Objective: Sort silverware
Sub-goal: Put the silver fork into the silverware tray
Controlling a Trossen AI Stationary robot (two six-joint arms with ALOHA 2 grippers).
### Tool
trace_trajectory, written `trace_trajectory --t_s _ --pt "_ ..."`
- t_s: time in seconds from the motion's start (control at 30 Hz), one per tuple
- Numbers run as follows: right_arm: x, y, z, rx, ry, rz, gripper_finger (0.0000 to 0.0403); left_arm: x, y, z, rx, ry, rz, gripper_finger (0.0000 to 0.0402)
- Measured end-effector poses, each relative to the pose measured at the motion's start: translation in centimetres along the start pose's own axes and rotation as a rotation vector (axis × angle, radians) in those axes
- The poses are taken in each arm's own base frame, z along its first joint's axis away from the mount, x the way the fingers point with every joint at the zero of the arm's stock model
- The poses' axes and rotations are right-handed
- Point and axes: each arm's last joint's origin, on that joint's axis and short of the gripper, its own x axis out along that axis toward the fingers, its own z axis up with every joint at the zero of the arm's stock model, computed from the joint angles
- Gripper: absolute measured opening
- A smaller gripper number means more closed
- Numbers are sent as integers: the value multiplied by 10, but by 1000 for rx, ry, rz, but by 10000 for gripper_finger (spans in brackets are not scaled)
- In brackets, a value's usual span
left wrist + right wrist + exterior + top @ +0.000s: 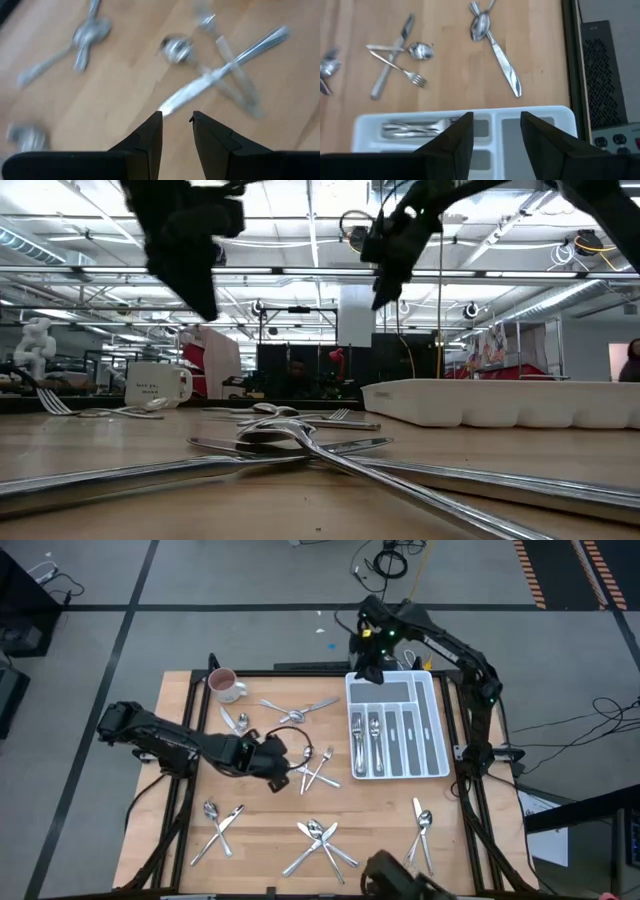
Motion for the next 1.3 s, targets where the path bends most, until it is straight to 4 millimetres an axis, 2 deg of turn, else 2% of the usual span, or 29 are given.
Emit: trace_trajectory --t_s 0.1,0.17,0.37,0.5,0.63,0.77,1.07,1.2,1.3 --pt "-9 25 8 17 -3 24 155 2 3 -12 -103 52 55 114" --pt "-3 46 14 -19 8 63 155 5 4 -23 -145 80 88 114" --pt "40 109 32 -240 59 145 155 13 5 -52 -260 138 148 114" --pt "80 133 35 -350 29 117 155 13 1 -66 -290 166 146 114" --pt "116 144 35 -430 -89 98 155 10 -4 -76 -274 174 136 114" --pt "140 156 29 -473 -149 98 155 7 -7 -81 -247 173 123 114" --pt "194 170 8 -543 0 78 155 5 -8 -84 -229 177 129 114" --pt "210 169 5 -418 34 64 155 5 -8 -83 -230 177 128 114" --pt "214 156 0 -245 97 -64 155 5 -8 -83 -232 174 124 114"
